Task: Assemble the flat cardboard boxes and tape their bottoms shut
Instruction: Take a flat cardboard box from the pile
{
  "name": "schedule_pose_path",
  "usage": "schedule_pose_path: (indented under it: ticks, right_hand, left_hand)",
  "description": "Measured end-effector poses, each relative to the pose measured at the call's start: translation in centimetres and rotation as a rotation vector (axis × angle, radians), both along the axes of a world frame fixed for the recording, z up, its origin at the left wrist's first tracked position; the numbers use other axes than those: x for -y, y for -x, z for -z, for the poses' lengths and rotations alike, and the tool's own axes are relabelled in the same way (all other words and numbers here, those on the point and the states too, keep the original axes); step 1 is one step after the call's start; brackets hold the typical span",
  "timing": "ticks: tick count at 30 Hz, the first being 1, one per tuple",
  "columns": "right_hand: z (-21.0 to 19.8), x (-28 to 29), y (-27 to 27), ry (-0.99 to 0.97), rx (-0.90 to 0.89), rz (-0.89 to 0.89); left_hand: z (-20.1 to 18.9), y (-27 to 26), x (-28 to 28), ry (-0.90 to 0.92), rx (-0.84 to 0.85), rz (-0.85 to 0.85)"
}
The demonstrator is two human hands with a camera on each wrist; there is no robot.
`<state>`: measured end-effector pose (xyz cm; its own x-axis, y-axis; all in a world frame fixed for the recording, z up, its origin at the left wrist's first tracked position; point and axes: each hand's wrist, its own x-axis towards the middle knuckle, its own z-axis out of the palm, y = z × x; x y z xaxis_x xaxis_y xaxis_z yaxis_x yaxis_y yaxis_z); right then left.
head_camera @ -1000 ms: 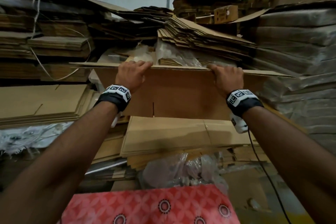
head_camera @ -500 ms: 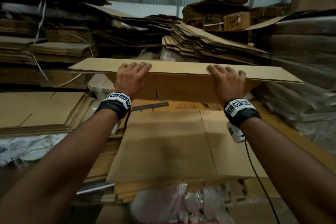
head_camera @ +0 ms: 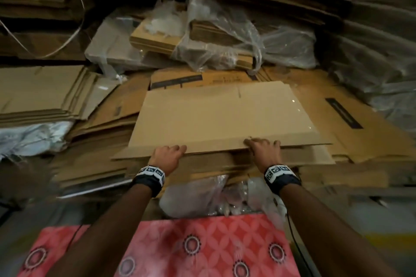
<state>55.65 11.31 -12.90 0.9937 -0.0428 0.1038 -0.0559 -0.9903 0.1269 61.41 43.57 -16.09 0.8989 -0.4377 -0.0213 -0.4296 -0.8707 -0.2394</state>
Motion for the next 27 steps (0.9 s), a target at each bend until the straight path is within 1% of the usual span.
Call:
schedule_pose_path:
  ticks: [4,8,13,19,21,24,27]
  right_hand:
    - [2.0,0.8,1.0,-0.008,-0.029,-0.025]
    - [2.4,1.8,1.5,-0.073,-0.039,-0.062]
    - [2.9,2.1,1.9,-0.114,-0.119,-0.072]
    - [3.3,3.0,1.1,-0.233,-0.104,-0.034]
    - [3.7,3.2,1.0,-0.267,-0.094,-0.025]
    - [4.3,3.3,1.2,-0.325,-0.112,-0.023]
    - [4.7,3.8,1.1,-0.34,-0.151,-0.017]
  left_hand:
    - [1.7,0.3,0.1,0.081,-0.048,-0.007]
    - [1.7,-0.6,-0.3,0.15,-0.107,0.002]
    - [2.5,-0.9,-0.3,0.228,-0.192,-0.019]
    - [5.2,-0.2,-0.2,0.263,-0.123,0.035]
    - [5.9,-0.3,-0.4,0.261,-0.135,0.017]
    - [7.2,-0.2,-1.0,0.268,-0.212,-0.04]
    - [7.7,-0.4,-1.2,0.27,-0.185,-0.006]
